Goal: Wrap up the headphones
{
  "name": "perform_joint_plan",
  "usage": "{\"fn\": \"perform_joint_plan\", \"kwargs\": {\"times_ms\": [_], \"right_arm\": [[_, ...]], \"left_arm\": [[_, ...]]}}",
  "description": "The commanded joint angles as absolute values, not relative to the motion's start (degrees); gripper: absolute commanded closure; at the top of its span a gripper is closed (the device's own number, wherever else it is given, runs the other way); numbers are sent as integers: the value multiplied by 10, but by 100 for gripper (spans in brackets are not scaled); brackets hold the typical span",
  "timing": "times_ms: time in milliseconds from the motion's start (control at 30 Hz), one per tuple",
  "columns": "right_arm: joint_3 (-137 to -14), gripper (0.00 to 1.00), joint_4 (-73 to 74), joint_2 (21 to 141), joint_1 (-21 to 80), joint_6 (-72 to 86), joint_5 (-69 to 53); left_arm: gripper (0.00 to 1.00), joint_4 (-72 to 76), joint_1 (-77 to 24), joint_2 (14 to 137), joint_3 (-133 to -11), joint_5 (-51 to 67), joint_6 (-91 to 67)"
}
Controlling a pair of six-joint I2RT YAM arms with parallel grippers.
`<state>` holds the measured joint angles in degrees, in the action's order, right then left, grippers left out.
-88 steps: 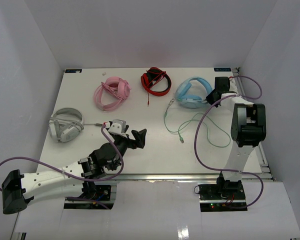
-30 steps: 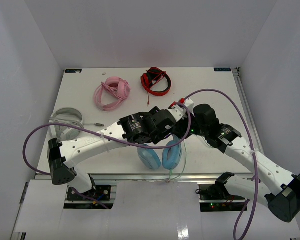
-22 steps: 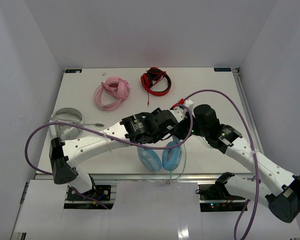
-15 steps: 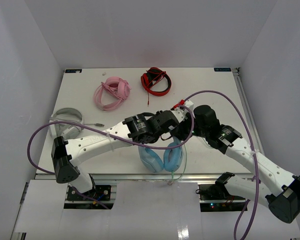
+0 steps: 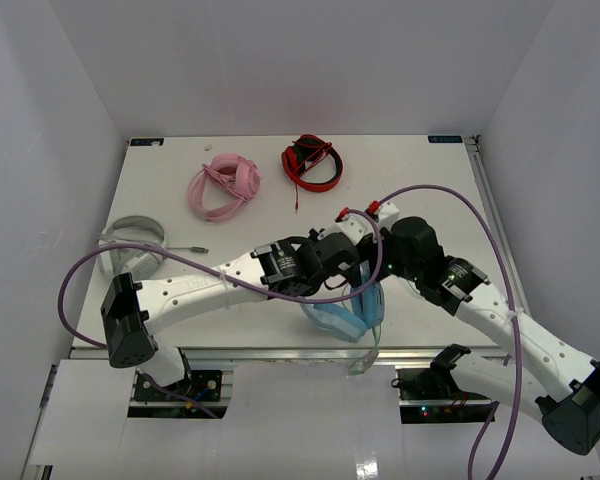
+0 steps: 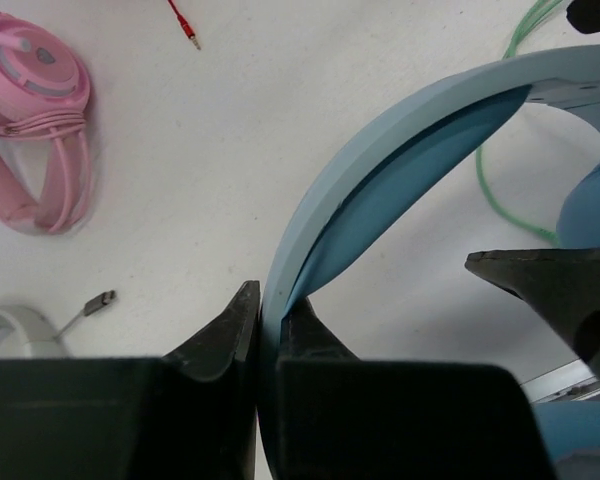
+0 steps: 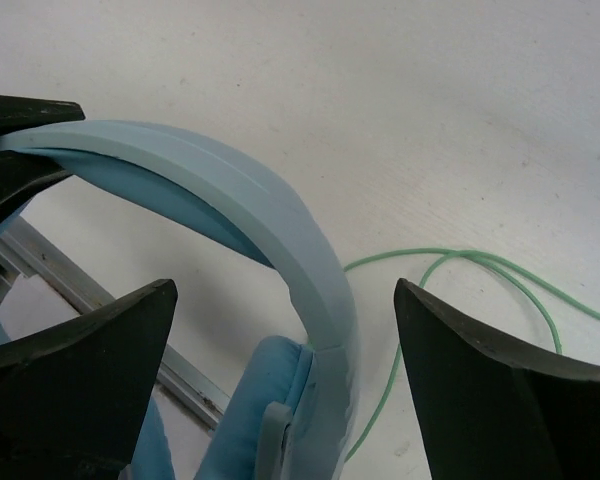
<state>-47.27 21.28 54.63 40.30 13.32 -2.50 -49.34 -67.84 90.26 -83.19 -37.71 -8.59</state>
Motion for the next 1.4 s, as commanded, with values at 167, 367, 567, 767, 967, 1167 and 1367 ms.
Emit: {"fn": "perform_joint_plan", "kwargs": {"times_ms": [167, 367, 567, 767, 967, 1167, 1367], "right_arm": [[-449, 5, 97, 432, 409, 171, 95], [-405, 9, 21, 361, 409, 157, 60], [-381, 10, -36, 362, 409, 120, -8], [-350, 8, -122, 397, 409, 76, -82], [-281, 4, -257, 402, 410, 47, -127], [-227, 2, -408, 418, 410, 13, -138], [-244, 0, -451, 467, 410, -22, -194]], "left_arm": [[100, -481, -634, 783, -729, -469, -310], [100, -428, -524, 702, -647, -424, -352], [100, -423, -462, 643, -667, -421, -382], [100, -433, -446, 593, -798, -380, -354], [100, -463, -447, 584, -911, -355, -336], [100, -469, -446, 565, -959, -346, -342], [100, -468, -447, 542, -949, -310, -355]]}}
